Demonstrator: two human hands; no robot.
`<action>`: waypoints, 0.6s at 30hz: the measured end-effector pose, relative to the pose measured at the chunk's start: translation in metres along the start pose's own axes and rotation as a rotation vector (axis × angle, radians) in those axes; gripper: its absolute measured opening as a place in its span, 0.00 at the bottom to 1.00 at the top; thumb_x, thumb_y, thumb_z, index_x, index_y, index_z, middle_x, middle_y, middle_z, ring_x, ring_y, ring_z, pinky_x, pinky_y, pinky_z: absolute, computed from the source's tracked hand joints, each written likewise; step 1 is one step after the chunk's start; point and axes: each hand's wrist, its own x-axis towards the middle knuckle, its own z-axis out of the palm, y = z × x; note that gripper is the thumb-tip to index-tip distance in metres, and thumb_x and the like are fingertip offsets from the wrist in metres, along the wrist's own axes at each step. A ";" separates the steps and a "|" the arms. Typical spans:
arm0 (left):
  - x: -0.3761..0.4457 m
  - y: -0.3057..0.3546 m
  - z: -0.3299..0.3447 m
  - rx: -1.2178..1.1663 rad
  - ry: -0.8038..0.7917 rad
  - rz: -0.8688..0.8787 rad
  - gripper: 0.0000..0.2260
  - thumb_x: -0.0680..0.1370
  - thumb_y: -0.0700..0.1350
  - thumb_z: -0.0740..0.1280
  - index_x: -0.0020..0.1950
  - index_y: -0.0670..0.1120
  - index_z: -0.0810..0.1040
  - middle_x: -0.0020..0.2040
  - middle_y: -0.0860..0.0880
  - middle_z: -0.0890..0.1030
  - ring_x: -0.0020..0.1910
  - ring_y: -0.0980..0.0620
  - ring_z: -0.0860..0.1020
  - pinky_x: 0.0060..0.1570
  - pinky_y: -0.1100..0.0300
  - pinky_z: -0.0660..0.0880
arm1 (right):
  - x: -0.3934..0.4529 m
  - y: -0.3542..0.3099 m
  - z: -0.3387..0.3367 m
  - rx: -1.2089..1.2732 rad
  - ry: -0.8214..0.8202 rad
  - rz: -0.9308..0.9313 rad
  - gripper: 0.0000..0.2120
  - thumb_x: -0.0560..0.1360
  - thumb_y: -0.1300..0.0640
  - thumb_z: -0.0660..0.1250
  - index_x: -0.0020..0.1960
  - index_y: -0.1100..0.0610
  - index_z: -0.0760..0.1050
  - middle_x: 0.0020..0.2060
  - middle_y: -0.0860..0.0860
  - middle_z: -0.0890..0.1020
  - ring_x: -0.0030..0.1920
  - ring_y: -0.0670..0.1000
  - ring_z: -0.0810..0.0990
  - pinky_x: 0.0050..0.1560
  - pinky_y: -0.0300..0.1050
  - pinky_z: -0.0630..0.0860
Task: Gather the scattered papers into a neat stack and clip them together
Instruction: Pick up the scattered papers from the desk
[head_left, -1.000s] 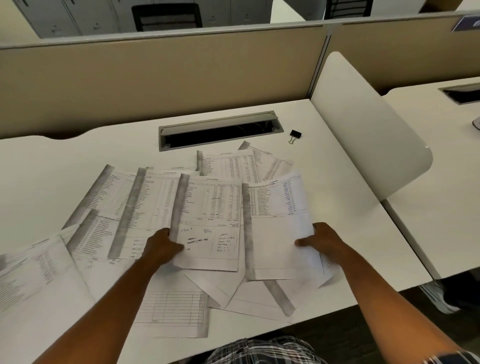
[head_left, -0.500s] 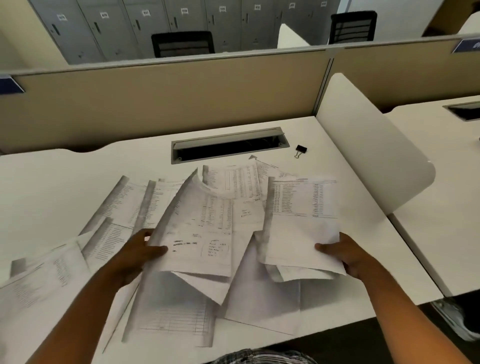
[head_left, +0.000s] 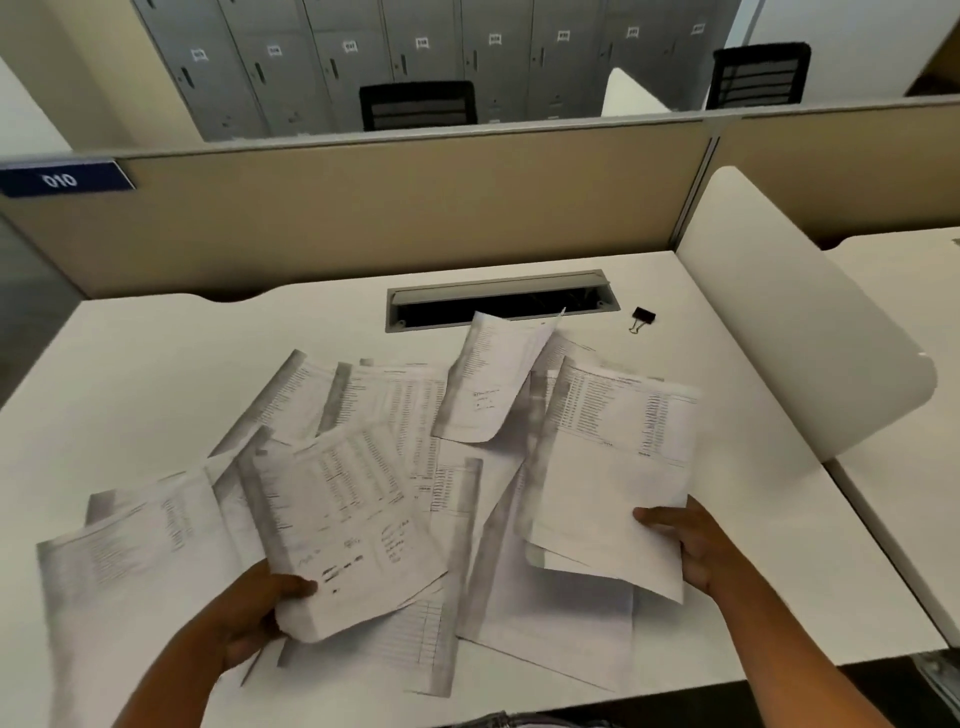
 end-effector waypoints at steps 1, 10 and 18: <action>0.002 -0.003 0.001 -0.007 0.034 0.008 0.25 0.74 0.28 0.66 0.69 0.42 0.71 0.60 0.39 0.81 0.58 0.35 0.79 0.55 0.38 0.77 | -0.001 0.002 0.003 0.014 0.009 0.009 0.30 0.64 0.70 0.76 0.66 0.60 0.77 0.57 0.62 0.85 0.54 0.66 0.84 0.48 0.59 0.84; 0.001 -0.020 0.017 0.007 0.167 0.243 0.20 0.73 0.33 0.72 0.64 0.43 0.75 0.58 0.41 0.83 0.55 0.39 0.81 0.57 0.39 0.77 | -0.014 0.018 0.030 0.094 -0.027 0.061 0.22 0.72 0.69 0.69 0.66 0.59 0.78 0.58 0.60 0.85 0.57 0.64 0.83 0.53 0.57 0.82; 0.000 -0.021 0.010 -0.022 0.254 0.386 0.22 0.67 0.35 0.78 0.59 0.44 0.78 0.50 0.46 0.86 0.50 0.46 0.84 0.45 0.54 0.81 | -0.023 0.037 0.114 0.146 -0.161 0.105 0.23 0.73 0.70 0.67 0.67 0.60 0.77 0.60 0.63 0.83 0.58 0.65 0.82 0.56 0.61 0.81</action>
